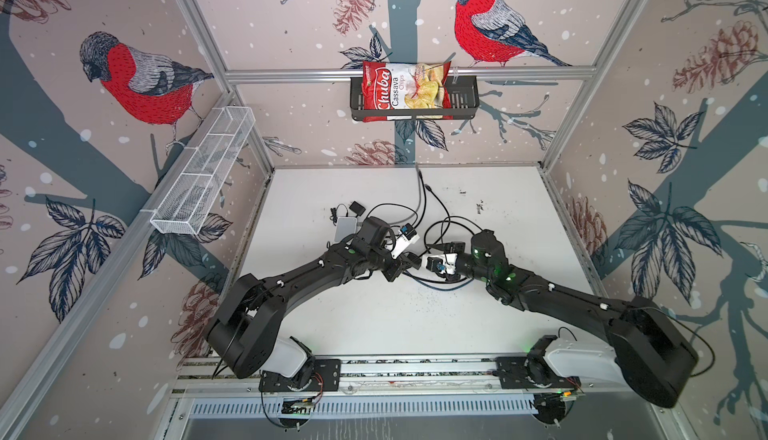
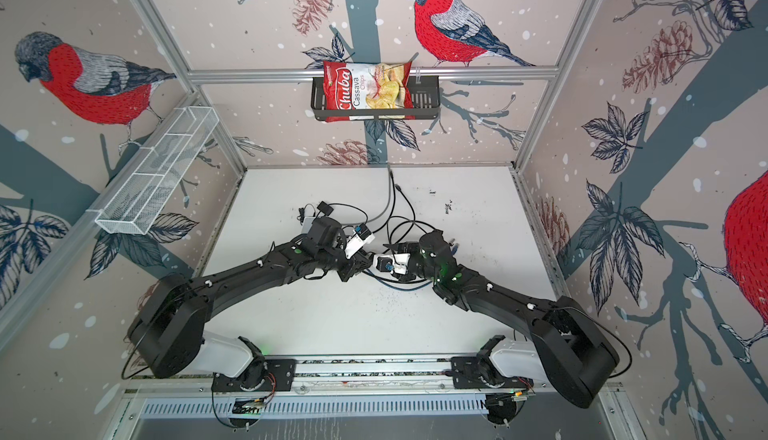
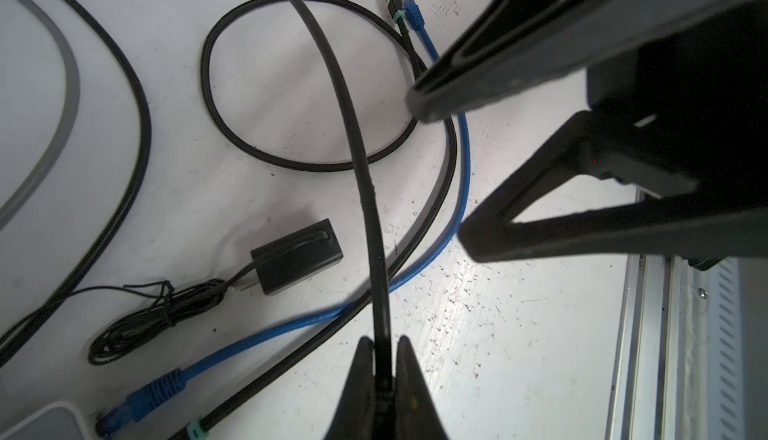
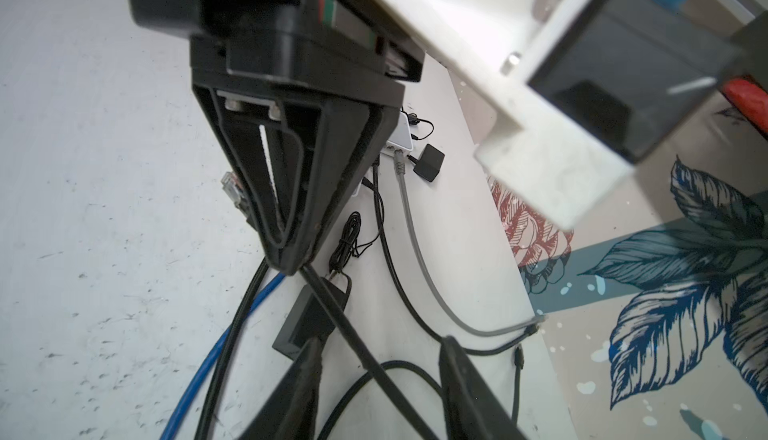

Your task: Insert the plug into the switch port

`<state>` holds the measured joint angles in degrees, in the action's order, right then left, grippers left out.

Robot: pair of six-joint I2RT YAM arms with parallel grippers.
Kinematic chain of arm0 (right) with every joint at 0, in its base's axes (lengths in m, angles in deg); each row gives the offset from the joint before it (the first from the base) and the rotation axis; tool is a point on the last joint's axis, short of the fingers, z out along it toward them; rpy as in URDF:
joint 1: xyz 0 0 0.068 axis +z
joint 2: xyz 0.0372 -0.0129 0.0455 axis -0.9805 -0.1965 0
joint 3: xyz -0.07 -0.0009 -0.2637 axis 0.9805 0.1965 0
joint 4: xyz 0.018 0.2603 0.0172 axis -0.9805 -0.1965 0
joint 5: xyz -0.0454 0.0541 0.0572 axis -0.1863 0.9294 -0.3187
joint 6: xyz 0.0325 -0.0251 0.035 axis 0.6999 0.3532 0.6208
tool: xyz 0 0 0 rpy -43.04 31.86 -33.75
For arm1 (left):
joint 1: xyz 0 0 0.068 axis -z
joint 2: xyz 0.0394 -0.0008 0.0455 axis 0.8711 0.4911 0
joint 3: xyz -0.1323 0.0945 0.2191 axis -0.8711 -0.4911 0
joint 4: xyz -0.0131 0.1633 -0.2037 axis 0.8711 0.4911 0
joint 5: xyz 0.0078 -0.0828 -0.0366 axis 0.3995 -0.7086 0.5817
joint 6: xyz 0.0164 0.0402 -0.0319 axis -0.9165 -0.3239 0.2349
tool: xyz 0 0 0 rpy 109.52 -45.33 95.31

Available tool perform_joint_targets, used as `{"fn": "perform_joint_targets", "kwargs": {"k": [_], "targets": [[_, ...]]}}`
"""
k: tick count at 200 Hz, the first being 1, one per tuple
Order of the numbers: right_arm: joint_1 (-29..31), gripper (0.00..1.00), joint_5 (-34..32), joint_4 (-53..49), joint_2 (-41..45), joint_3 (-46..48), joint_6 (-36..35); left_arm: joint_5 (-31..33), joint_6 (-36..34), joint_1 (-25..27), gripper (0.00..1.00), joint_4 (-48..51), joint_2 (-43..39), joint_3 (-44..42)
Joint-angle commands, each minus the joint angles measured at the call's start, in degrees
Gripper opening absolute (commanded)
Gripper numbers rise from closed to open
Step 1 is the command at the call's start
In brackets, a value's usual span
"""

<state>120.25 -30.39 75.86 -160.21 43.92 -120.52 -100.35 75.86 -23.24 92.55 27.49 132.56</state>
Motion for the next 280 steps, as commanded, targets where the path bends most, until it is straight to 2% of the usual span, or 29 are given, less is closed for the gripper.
{"fn": "perform_joint_targets", "kwargs": {"k": [1,62,139,152,163,171,231,248,252,255,280], "targets": [[0.7,0.47,0.7,-2.2,-1.6,-1.1,-2.8,-2.3,-2.0,-0.3,0.01,0.5,0.1,0.9],[1.7,0.42,-1.3,-4.6,-6.8,-5.3,-5.2,-7.0,-2.2,-0.3,0.01,-0.2,1.3,1.8],[3.4,0.07,-5.4,-9.0,-9.7,-8.3,-6.6,-7.1,-1.9,-0.3,0.04,-3.1,1.9,2.1],[3.4,0.04,-6.4,-10.7,-9.8,-9.2,-6.3,-5.0,-1.4,-0.3,0.13,-4.4,1.8,1.9],[3.4,0.02,-6.8,-13.0,-10.1,-10.3,-5.8,-1.7,-0.3,-0.3,0.36,-6.2,1.3,1.1],[3.3,0.02,-7.2,-14.7,-10.3,-11.1,-5.0,0.3,-0.2,-0.3,0.43,-7.8,0.6,0.4],[2.9,0.01,-7.1,-23.1,-11.5,-13.5,-0.2,21.5,0.8,-0.3,0.73,-24.0,-7.1,-9.4],[2.5,0.01,-7.1,-24.9,-12.2,-14.1,1.0,22.5,-1.4,-0.3,0.79,-27.4,-9.1,-11.8],[2.3,0.01,-6.9,-25.4,-12.4,-14.4,1.4,22.0,-2.4,-0.4,0.94,-28.7,-9.5,-12.9],[2.2,0.01,-6.7,-25.9,-12.6,-14.8,1.6,21.8,-3.3,-0.3,0.97,-29.4,-9.9,-13.7],[0.6,0.01,-4.4,-28.5,-13.4,-16.5,3.2,20.7,-7.7,-0.3,0.98,-42.2,-13.6,-22.0]]}}
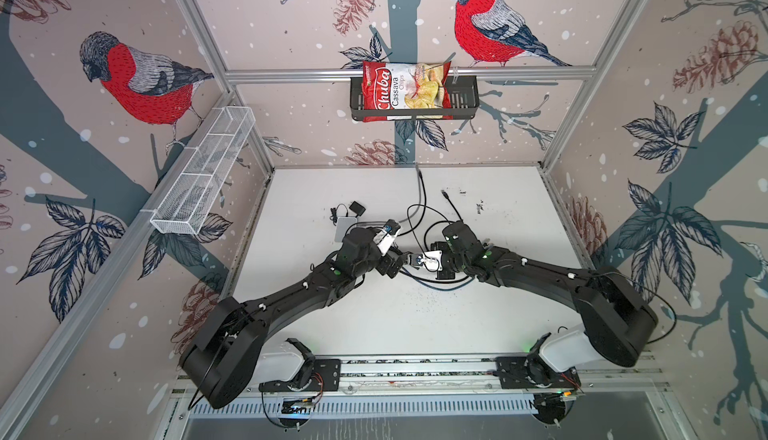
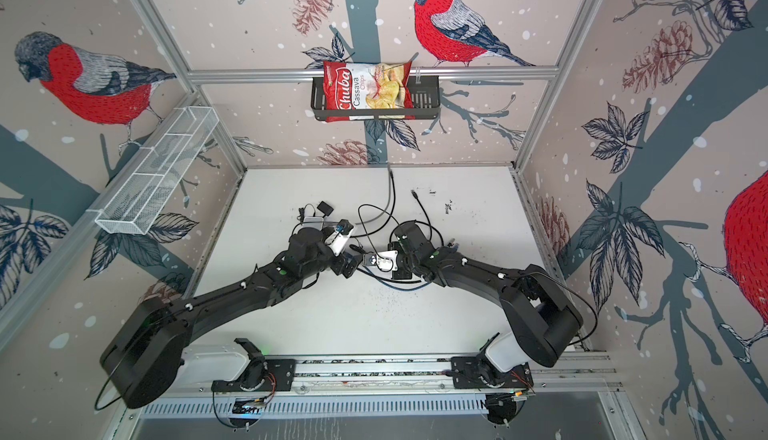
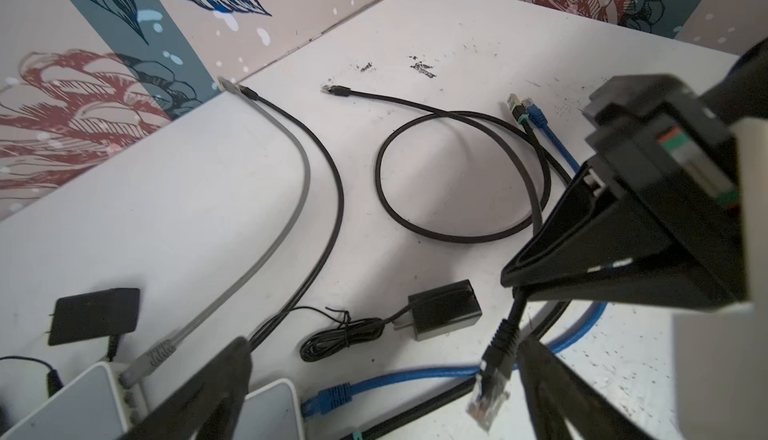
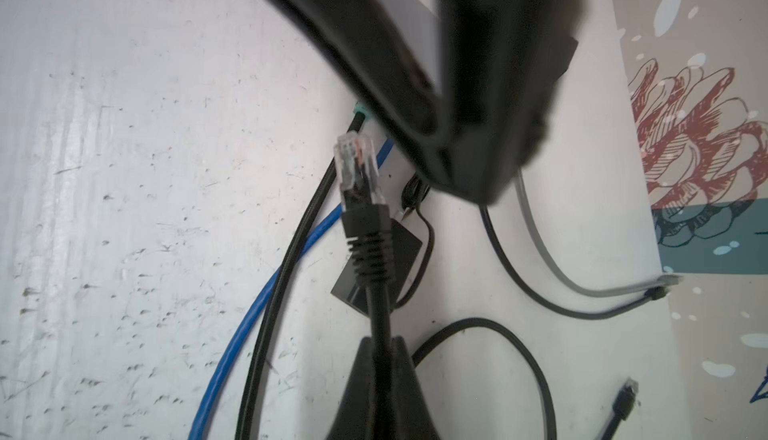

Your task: Insert the plug into the switch port

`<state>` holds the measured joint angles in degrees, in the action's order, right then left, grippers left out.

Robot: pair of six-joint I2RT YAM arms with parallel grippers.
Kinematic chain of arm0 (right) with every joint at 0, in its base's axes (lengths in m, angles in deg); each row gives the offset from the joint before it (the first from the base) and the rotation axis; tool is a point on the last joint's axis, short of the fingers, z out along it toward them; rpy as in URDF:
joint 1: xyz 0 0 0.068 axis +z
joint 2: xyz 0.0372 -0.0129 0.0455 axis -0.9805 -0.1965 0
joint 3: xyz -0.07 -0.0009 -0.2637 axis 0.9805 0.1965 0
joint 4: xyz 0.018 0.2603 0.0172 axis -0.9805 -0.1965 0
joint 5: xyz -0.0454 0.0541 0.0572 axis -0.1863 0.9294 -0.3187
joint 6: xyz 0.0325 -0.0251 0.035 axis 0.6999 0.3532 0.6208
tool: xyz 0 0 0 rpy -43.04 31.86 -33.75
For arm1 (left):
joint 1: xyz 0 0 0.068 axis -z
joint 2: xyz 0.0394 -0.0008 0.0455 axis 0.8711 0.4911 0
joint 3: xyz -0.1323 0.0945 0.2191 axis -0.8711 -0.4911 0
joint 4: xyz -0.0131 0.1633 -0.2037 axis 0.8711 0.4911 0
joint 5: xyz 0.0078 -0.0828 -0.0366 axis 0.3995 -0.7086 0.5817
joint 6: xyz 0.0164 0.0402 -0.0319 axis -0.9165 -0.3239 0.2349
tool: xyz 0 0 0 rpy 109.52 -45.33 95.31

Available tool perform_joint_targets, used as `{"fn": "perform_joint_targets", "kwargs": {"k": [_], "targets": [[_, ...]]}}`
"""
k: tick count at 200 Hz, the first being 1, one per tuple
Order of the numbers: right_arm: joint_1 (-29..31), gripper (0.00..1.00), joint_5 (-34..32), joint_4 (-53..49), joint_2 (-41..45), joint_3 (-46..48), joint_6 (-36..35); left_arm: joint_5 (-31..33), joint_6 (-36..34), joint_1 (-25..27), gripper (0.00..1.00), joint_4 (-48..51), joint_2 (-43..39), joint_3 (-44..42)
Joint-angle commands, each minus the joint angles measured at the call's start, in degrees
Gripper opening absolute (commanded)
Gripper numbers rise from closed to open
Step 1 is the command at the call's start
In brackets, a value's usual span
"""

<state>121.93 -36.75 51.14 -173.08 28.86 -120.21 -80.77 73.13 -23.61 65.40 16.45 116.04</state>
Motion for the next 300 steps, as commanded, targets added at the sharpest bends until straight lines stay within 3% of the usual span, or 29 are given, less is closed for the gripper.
{"fn": "perform_joint_targets", "kwargs": {"k": [1,17,44,75,140,170,190,207,258,300], "targets": [[-1.1,0.01,2.1,-3.9,-0.5,-1.5,3.0,1.2,-5.0,0.0,0.98,-15.6,-2.7,-5.9],[-1.8,0.01,3.8,-5.0,-0.6,-2.4,3.6,1.2,-6.4,0.0,0.98,-20.4,-4.7,-10.1],[-3.1,0.01,6.6,-6.5,-0.8,-3.9,4.7,1.8,-9.0,0.1,0.98,-18.1,-5.7,-11.0],[-4.2,0.01,11.0,-9.8,-1.2,-6.3,5.7,-5.7,-19.6,0.7,0.95,-15.6,-5.9,-12.2],[-4.8,0.01,14.7,-13.9,-1.1,-7.7,5.9,-9.2,-31.6,1.7,0.91,-12.3,-3.9,-12.1],[-4.6,0.01,15.2,-14.2,-0.9,-7.6,5.9,-11.0,-34.5,2.1,0.88,-17.3,-4.1,-14.1],[-4.4,0.01,15.7,-15.1,-1.1,-8.0,5.7,-11.0,-35.0,2.1,0.80,-17.4,-3.3,-13.6],[-4.1,0.01,15.5,-15.4,-1.2,-8.1,5.6,-10.9,-35.3,2.1,0.63,-17.2,-2.5,-12.7],[-3.4,0.01,14.3,-15.0,-0.7,-7.6,5.6,-12.3,-35.6,2.1,0.57,-18.7,-0.4,-11.7],[-2.8,0.02,13.4,-14.4,-0.4,-7.0,5.5,-13.3,-35.8,2.1,0.42,-19.0,1.0,-11.2]]}}
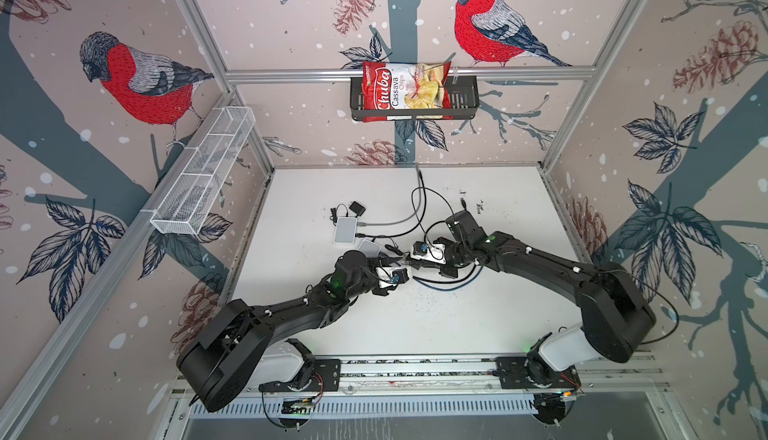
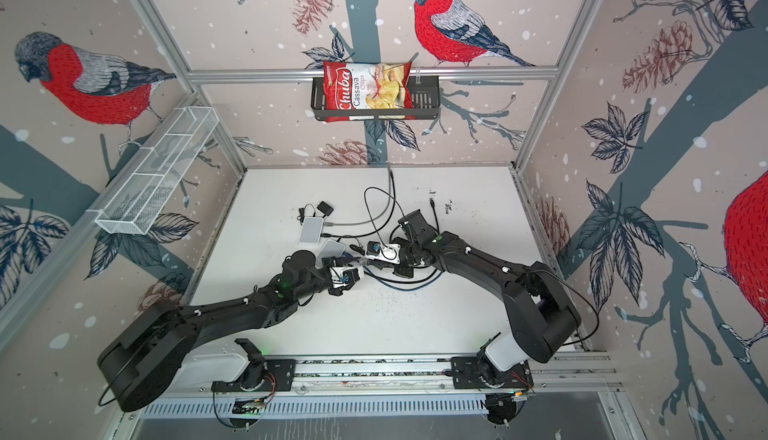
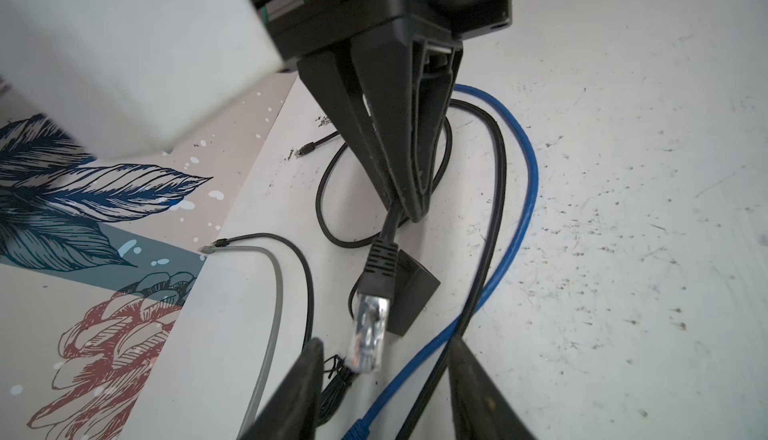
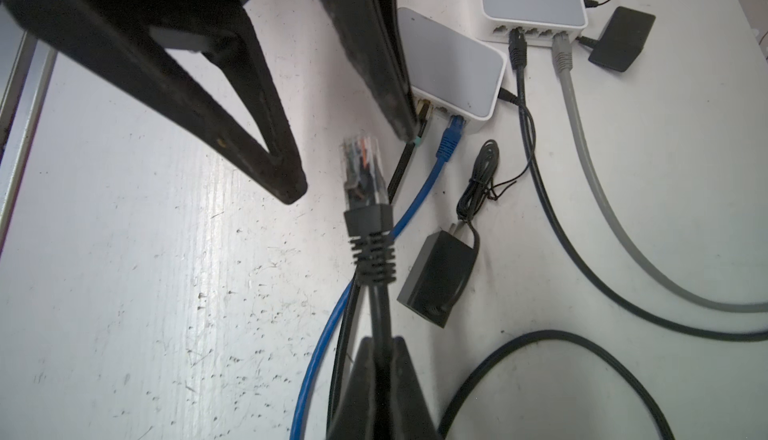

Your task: Insert the plug into the switch port

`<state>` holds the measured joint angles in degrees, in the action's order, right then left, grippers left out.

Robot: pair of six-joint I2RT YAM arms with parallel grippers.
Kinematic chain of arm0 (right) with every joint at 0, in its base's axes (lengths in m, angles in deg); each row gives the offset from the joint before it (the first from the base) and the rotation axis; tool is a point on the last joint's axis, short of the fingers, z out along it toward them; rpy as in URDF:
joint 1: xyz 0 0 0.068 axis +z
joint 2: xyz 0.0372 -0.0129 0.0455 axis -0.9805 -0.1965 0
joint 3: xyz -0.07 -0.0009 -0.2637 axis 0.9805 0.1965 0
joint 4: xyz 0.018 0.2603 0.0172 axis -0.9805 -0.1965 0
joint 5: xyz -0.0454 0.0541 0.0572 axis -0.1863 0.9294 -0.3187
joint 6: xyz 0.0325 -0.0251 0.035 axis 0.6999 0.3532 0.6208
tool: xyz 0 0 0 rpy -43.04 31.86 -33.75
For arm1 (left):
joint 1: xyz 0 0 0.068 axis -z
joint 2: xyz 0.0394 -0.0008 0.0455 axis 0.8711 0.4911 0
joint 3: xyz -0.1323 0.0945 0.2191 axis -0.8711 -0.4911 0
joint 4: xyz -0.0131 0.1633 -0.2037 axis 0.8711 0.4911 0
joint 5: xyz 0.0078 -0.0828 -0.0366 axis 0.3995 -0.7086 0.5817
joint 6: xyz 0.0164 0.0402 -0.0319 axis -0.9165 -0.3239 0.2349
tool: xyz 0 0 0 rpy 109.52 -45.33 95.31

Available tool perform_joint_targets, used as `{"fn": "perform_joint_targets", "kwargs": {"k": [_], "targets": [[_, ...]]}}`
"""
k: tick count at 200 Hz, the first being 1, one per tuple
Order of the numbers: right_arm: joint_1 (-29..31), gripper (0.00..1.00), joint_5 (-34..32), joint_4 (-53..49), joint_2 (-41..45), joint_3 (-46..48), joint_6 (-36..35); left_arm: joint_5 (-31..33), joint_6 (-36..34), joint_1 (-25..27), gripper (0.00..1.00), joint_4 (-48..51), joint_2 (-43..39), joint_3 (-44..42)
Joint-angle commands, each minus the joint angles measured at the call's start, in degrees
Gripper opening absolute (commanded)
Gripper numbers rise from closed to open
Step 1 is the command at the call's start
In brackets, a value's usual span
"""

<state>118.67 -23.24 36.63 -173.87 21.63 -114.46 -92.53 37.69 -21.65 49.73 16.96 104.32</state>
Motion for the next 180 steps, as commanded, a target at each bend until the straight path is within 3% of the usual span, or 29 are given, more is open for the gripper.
{"fn": "perform_joint_targets", "kwargs": {"k": [1,110,180], "targets": [[0.4,0.02,-0.2,0.2,0.4,0.2,-0.3,-1.6,-0.4,0.2,0.41,-3.3,0.5,0.5],[1.6,0.07,-1.9,1.4,0.7,1.2,-0.8,-3.2,-0.7,0.2,0.09,-1.6,1.8,1.5],[2.9,0.17,-3.6,11.5,3.8,6.9,-0.8,-3.8,-0.1,0.2,0.07,-0.2,1.0,1.5]]}}
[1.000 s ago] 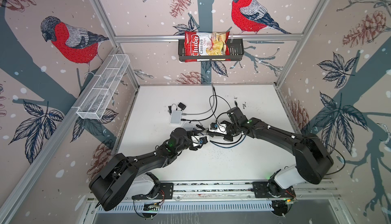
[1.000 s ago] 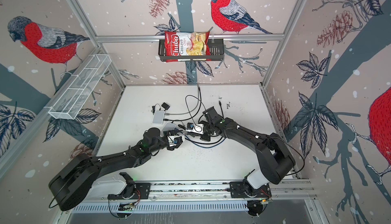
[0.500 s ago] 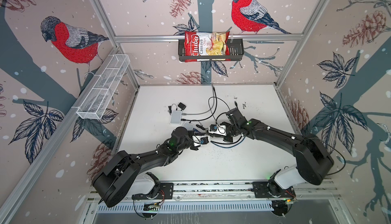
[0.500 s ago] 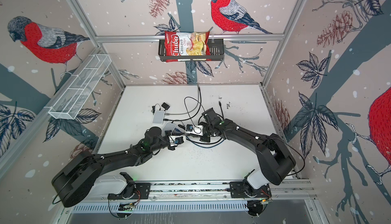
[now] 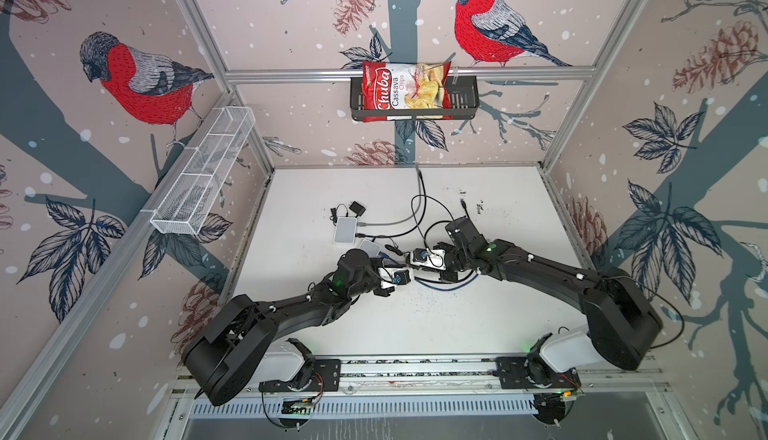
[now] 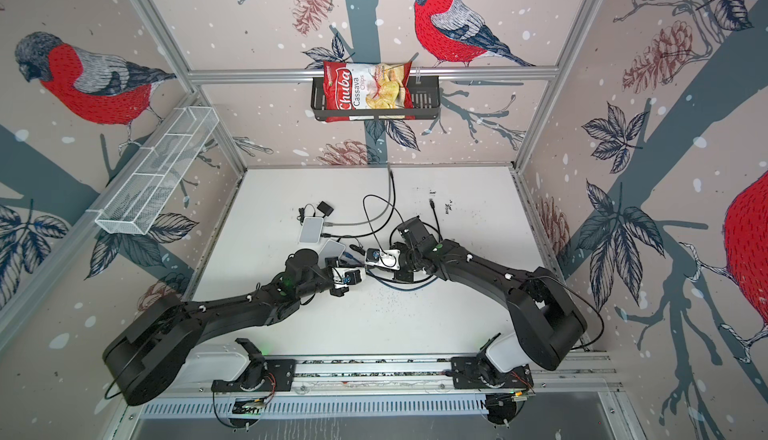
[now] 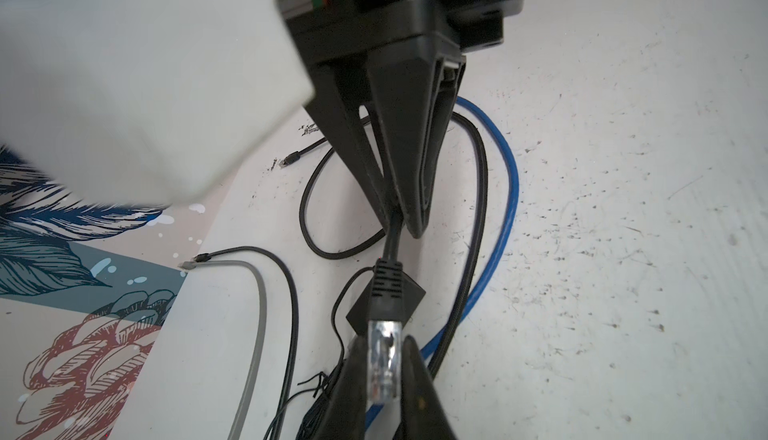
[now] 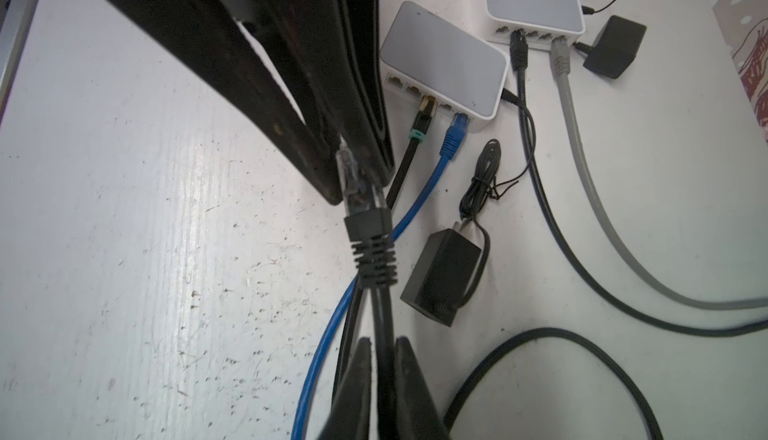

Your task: Insert the plug into the switch port

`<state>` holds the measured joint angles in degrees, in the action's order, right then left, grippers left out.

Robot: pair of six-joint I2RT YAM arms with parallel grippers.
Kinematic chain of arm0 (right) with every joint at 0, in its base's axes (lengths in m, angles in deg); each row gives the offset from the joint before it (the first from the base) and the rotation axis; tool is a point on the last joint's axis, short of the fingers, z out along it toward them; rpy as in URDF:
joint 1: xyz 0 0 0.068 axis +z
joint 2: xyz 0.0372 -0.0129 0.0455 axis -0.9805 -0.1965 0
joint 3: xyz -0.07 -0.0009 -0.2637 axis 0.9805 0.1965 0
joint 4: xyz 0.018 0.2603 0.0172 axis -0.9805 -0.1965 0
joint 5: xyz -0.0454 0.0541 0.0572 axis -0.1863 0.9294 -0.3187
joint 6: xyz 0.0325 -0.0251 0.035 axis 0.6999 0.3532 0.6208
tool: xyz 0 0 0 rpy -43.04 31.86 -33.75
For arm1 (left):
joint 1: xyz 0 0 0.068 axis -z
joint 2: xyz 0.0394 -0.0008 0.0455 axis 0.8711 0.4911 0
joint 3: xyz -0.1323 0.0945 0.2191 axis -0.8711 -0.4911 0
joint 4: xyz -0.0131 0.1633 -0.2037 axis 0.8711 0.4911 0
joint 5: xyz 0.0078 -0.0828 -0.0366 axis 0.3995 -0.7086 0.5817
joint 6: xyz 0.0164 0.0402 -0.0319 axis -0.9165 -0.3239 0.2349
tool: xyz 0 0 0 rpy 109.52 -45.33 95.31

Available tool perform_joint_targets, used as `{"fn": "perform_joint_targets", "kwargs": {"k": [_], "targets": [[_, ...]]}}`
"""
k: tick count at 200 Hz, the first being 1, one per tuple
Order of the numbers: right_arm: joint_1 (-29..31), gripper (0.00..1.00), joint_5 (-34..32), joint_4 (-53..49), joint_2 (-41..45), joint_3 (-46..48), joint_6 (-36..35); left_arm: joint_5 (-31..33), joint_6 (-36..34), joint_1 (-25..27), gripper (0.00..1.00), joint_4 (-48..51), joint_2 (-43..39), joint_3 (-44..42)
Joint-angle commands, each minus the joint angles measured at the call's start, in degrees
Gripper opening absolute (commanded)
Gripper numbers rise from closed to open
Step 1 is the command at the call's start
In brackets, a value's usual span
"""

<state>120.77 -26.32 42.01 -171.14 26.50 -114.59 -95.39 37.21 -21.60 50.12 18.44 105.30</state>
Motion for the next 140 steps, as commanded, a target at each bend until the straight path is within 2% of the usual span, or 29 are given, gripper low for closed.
{"fn": "perform_joint_targets", "kwargs": {"k": [1,53,140], "targets": [[0.8,0.18,-0.7,6.5,1.2,2.3,-0.7,-0.9,0.3,0.1,0.07,-0.6,-0.5,0.5],[3.2,0.29,-1.5,21.8,5.4,10.0,-1.0,-1.8,1.8,0.1,0.07,0.3,-1.3,0.1],[4.9,0.29,-0.6,25.9,5.8,11.3,-1.0,-2.4,2.9,0.1,0.07,-0.7,-2.3,-0.5]]}}
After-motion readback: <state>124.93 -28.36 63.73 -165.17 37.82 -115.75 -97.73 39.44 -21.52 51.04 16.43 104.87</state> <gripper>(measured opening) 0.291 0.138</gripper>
